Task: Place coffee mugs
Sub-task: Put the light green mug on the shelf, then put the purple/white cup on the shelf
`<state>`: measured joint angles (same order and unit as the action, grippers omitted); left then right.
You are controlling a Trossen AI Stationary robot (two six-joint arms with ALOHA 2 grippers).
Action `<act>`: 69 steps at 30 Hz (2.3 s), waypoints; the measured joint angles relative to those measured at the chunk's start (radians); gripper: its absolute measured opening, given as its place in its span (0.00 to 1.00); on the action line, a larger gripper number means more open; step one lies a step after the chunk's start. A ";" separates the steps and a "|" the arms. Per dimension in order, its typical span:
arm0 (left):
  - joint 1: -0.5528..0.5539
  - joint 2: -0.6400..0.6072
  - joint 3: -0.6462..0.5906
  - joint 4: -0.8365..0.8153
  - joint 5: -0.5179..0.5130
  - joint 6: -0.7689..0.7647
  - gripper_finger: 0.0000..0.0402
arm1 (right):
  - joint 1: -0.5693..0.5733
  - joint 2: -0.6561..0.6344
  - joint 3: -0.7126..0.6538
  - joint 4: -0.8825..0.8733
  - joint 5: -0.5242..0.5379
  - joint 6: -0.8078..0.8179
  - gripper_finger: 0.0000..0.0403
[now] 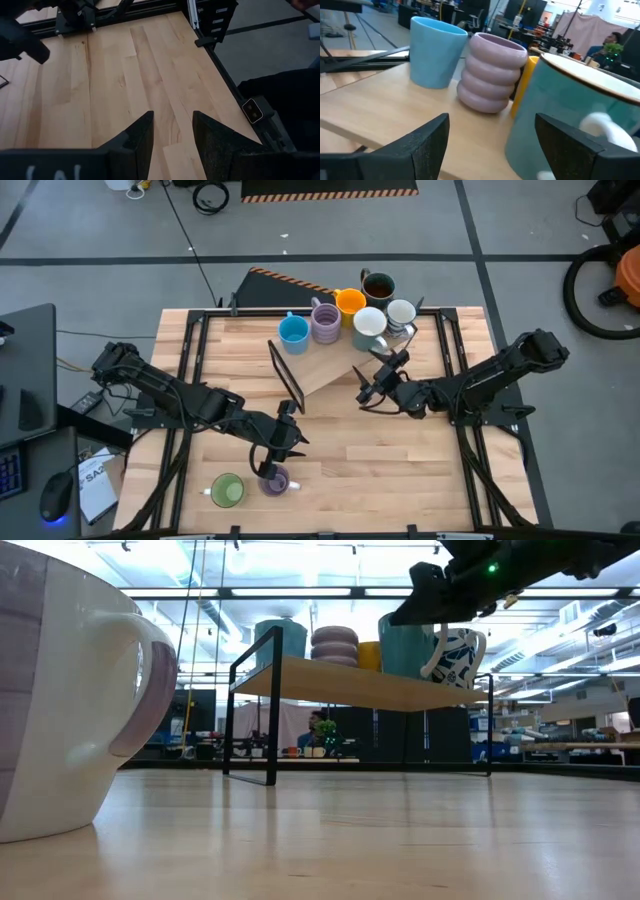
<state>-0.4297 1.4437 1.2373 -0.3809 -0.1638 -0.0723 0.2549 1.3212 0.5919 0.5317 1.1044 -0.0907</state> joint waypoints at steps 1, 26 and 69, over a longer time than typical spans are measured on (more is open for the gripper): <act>0.000 0.000 0.000 0.000 0.000 0.000 0.35 | 0.006 0.000 0.000 -0.014 0.016 0.006 0.75; 0.000 0.000 0.000 0.002 0.000 0.002 0.35 | -0.118 0.000 0.000 -0.085 -0.081 0.004 0.75; -0.074 0.029 0.024 -0.206 0.104 -0.283 0.35 | 0.411 0.136 0.027 0.019 0.009 0.321 0.71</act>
<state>-0.5033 1.4726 1.2617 -0.5867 -0.0594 -0.3557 0.6660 1.4577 0.6184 0.5506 1.1138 0.2307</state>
